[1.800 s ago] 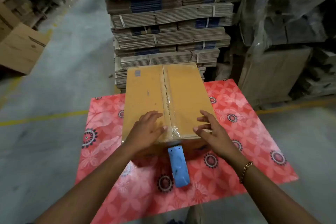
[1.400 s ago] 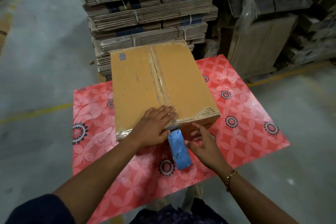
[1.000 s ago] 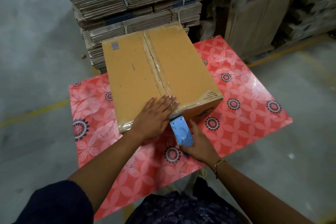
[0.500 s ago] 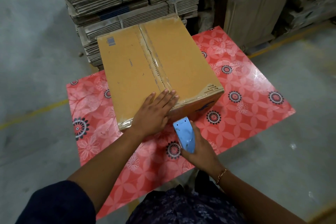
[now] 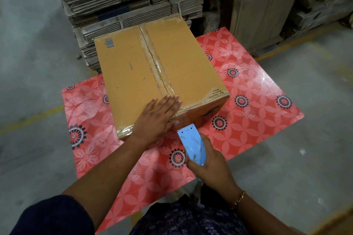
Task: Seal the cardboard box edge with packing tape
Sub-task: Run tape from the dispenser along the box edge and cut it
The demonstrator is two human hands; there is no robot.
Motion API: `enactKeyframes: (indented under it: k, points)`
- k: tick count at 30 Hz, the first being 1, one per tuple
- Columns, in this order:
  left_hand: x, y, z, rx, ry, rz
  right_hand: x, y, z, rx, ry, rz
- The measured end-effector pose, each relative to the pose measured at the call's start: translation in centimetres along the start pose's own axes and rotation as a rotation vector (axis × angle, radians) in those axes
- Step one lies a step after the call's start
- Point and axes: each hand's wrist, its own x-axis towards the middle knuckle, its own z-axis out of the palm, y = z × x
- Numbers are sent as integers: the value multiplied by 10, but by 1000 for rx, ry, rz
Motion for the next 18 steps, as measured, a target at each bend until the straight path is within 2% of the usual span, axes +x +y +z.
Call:
enactKeyframes:
  k: [10, 18]
  points:
    - [0, 1, -1, -5, -10, -15, -27, -5, -16, -54, -26, 33]
    - [1, 2, 2, 1, -21, -18, 5, -23, -27, -360, -143, 132]
